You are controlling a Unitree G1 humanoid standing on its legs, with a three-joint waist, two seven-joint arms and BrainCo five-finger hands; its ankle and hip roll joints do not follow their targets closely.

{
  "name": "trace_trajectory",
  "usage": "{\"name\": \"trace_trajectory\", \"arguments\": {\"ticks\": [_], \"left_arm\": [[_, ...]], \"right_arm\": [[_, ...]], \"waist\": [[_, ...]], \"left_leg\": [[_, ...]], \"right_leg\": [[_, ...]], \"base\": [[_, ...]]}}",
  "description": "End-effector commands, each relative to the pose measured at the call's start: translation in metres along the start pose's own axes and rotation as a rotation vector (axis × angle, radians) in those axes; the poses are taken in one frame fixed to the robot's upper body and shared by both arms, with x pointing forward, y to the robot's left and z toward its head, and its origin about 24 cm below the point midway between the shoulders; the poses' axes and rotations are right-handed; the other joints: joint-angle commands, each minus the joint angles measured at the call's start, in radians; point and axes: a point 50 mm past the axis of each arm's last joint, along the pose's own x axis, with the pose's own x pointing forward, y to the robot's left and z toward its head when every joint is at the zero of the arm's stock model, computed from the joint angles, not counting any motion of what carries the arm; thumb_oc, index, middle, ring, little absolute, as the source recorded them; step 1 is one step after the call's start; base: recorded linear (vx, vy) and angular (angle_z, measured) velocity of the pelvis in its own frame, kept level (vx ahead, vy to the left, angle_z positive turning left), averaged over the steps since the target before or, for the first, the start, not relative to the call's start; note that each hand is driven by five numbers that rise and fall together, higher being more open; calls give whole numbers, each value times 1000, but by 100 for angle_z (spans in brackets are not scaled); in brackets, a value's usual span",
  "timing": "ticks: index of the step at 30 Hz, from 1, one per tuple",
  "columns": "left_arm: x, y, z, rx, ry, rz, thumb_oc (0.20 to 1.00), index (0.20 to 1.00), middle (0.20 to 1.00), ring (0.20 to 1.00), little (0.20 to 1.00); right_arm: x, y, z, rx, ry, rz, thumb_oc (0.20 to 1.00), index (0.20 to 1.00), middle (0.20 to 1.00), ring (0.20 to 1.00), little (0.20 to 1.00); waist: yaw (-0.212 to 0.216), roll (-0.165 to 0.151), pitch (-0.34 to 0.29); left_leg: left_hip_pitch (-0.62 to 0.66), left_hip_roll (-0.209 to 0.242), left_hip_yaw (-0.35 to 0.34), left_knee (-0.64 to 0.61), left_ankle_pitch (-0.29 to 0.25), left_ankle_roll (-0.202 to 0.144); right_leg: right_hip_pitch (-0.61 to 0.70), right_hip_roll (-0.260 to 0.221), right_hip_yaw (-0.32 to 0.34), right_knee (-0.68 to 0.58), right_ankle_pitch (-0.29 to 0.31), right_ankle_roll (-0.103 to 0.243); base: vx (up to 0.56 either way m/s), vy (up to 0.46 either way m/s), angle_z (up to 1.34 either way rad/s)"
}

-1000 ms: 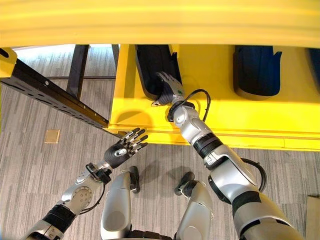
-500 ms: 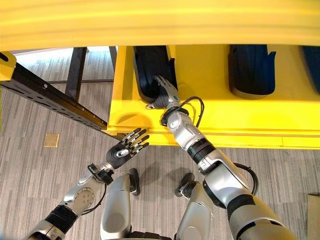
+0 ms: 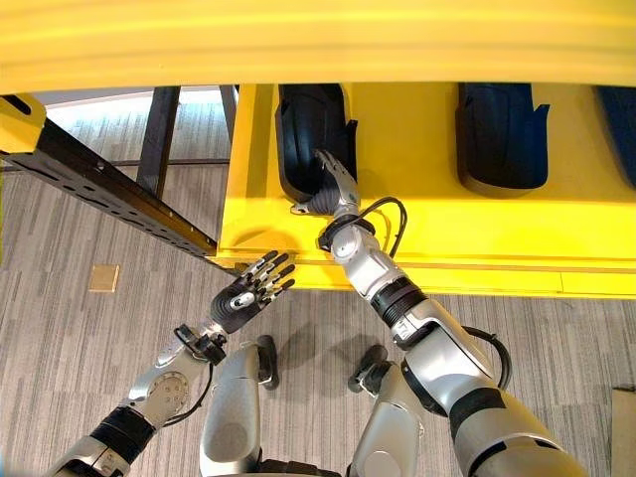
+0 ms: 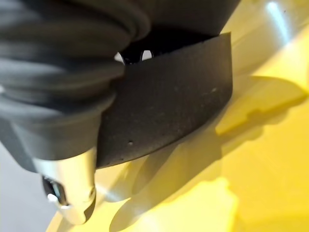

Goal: Move parts from the plastic box to the shelf.

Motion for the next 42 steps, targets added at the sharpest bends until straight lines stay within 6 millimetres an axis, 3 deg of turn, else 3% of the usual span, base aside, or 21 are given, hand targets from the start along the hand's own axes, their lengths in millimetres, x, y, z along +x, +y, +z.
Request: {"name": "trace_trajectory", "arguments": {"ticks": [1, 20, 28, 32, 35, 42], "left_arm": [[17, -18, 7, 5, -65, -100, 1000, 1000, 1000, 1000, 1000], [18, -20, 8, -5, -43, -106, 1000, 1000, 1000, 1000, 1000], [17, -20, 8, -12, -43, -111, 1000, 1000, 1000, 1000, 1000], [18, -20, 8, -13, -34, -118, 1000, 1000, 1000, 1000, 1000], [16, -18, 8, -11, -29, -122, 1000, 1000, 1000, 1000, 1000], [12, -15, 8, -13, -20, -130, 1000, 1000, 1000, 1000, 1000]], "right_arm": [[-33, 40, -67, 24, 295, 138, 1000, 1000, 1000, 1000, 1000], [-9, -2, -23, -22, -24, -70, 1000, 1000, 1000, 1000, 1000], [-8, -18, 5, -184, -248, -194, 1000, 1000, 1000, 1000, 1000], [-3, -30, 14, -350, -338, -254, 1000, 1000, 1000, 1000, 1000], [-1, -39, 18, -473, -411, -300, 1000, 1000, 1000, 1000, 1000], [-1, -51, 21, -513, -472, -368, 1000, 1000, 1000, 1000, 1000]], "waist": [[27, 24, 64], [36, 27, 64], [37, 30, 64], [43, 33, 64], [48, 32, 64], [56, 31, 64]], "left_leg": [[20, 34, 56, -111, 120, 25], [31, 16, 44, -114, 115, 31], [35, 8, 38, -111, 110, 34], [42, 5, 37, -120, 116, 35], [42, 4, 33, -115, 112, 33], [44, -2, 25, -115, 108, 34]], "right_leg": [[31, -70, 20, 67, -7, 107], [48, -70, 23, 57, -5, 114], [56, -69, 26, 52, -5, 118], [64, -68, 24, 41, 2, 119], [68, -72, 25, 43, -1, 123], [76, -74, 25, 38, 0, 127]], "base": [[0, 0, 0], [0, 0, 0], [0, 0, 0], [0, 0, 0], [0, 0, 0], [0, 0, 0]]}}
